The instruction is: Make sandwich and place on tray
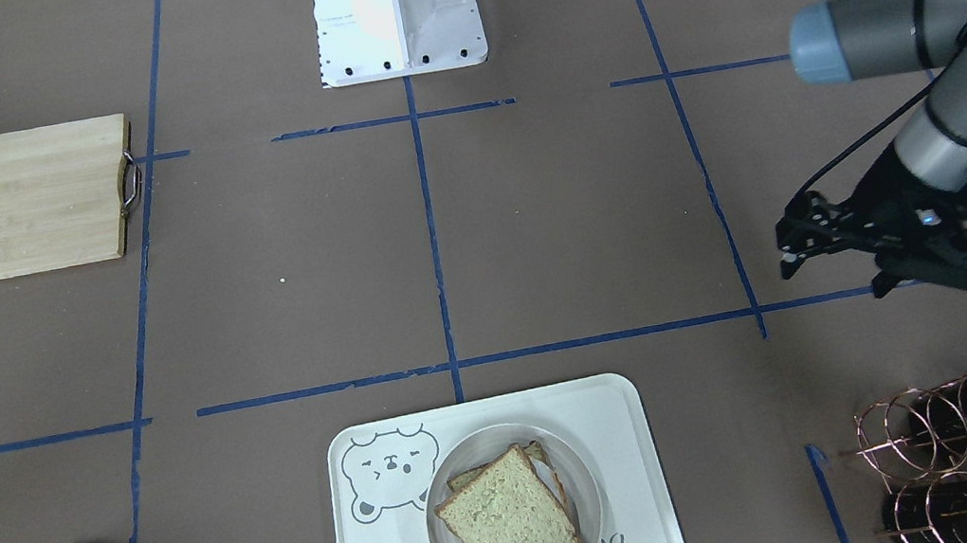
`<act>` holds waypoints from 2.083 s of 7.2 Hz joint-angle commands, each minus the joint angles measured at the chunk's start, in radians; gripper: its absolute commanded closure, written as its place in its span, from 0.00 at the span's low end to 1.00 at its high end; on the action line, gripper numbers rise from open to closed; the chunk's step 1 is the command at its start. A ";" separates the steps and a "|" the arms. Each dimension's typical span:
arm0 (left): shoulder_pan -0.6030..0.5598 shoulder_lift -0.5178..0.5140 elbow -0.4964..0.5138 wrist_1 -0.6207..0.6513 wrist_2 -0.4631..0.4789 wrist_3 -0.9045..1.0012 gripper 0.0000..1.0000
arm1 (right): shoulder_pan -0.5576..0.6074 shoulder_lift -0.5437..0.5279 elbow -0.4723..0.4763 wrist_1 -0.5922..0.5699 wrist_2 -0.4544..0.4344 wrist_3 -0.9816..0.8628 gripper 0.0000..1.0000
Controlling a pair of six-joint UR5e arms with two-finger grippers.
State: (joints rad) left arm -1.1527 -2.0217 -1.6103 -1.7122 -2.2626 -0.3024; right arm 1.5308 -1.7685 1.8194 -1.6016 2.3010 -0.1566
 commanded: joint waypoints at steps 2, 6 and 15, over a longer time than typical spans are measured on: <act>-0.302 0.226 -0.057 0.218 -0.005 0.502 0.00 | 0.000 0.006 -0.002 -0.001 0.006 0.005 0.00; -0.447 0.443 -0.069 0.379 -0.066 0.511 0.00 | 0.000 0.012 -0.002 -0.001 0.006 0.006 0.00; -0.464 0.469 -0.109 0.344 -0.068 0.513 0.00 | 0.002 0.012 0.001 0.000 0.006 0.005 0.00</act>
State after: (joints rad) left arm -1.6180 -1.5443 -1.7200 -1.3667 -2.3308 0.2121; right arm 1.5322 -1.7564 1.8202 -1.6008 2.3071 -0.1518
